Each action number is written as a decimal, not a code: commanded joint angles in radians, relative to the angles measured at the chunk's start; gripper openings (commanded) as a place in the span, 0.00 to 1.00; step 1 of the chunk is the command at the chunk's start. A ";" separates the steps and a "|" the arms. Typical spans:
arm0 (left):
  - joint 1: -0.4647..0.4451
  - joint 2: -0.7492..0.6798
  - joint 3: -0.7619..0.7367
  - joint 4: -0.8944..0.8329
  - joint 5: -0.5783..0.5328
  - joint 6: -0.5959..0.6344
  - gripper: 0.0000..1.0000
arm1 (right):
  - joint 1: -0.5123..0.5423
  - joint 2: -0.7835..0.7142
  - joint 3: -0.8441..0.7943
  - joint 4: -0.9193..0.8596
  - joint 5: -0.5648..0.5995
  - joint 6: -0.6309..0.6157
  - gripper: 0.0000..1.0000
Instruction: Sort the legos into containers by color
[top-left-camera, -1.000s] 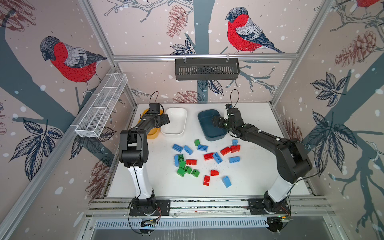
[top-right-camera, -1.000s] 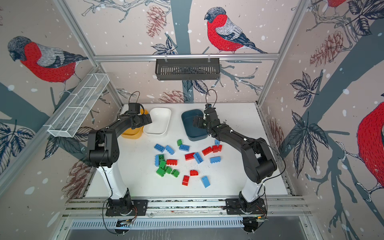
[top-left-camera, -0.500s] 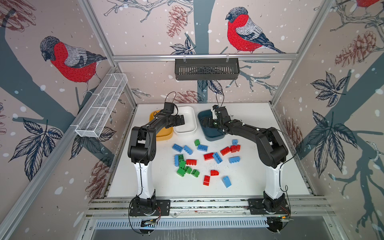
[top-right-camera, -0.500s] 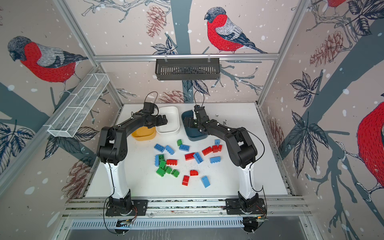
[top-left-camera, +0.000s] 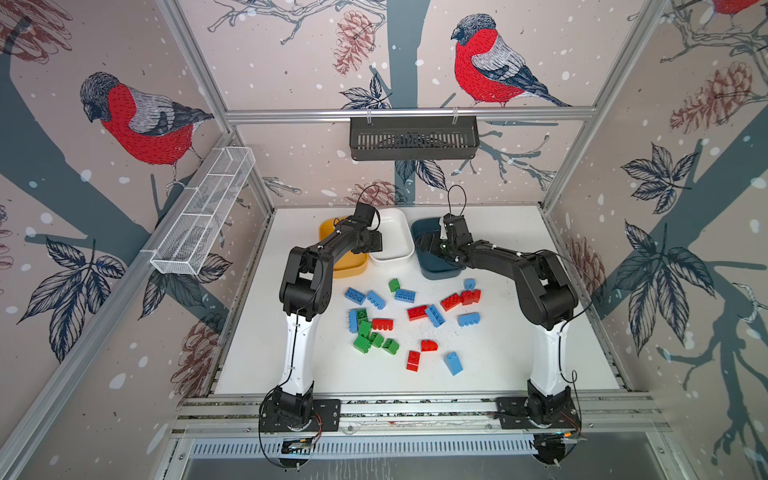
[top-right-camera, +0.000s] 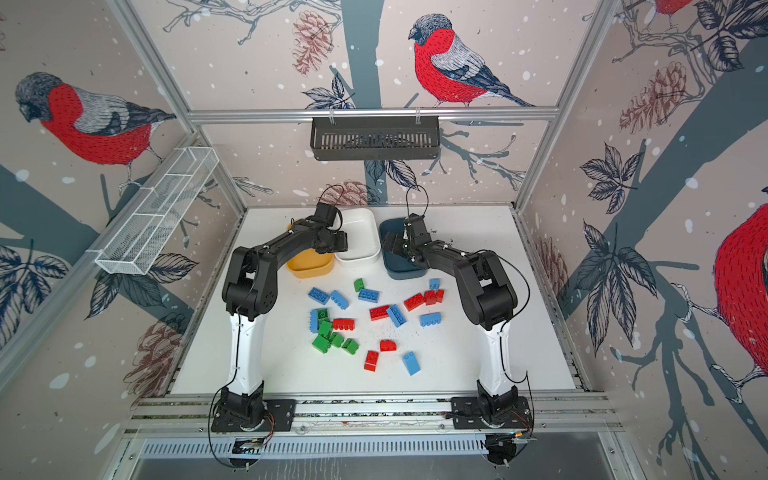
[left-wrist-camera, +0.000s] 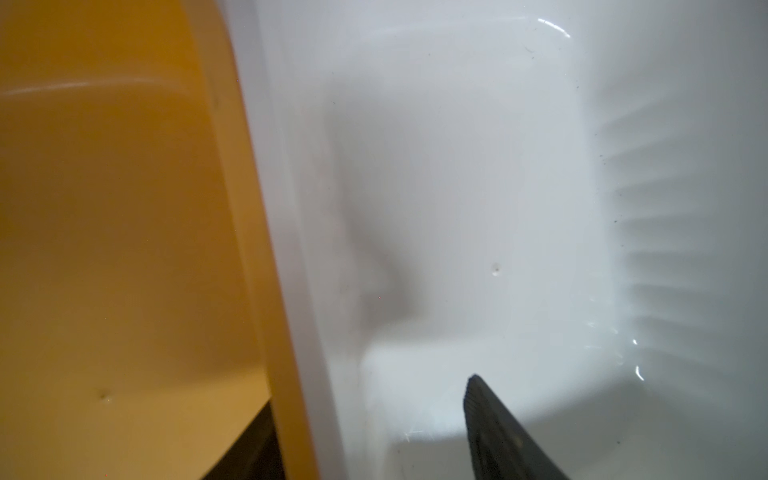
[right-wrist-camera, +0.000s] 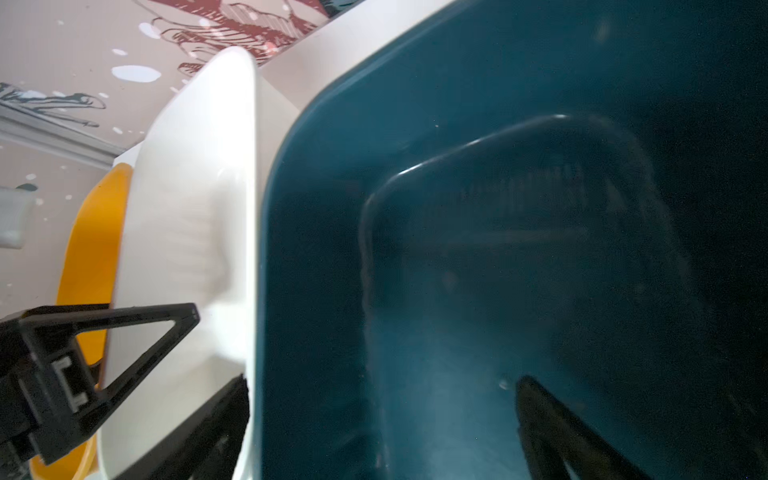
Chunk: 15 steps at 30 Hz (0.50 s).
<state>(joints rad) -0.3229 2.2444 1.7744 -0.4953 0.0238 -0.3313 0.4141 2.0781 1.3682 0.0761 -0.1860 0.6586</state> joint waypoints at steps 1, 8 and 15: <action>-0.022 0.011 0.026 -0.066 -0.048 0.036 0.56 | -0.025 -0.024 -0.019 0.012 0.006 0.008 1.00; -0.085 0.031 0.059 -0.094 -0.066 0.077 0.44 | -0.080 -0.056 -0.056 -0.006 0.020 0.001 0.99; -0.148 0.086 0.139 -0.144 -0.106 0.144 0.37 | -0.120 -0.097 -0.111 0.000 0.028 0.024 0.99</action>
<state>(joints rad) -0.4595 2.3131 1.8862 -0.5900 -0.0586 -0.2337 0.2985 1.9980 1.2728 0.0753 -0.1730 0.6712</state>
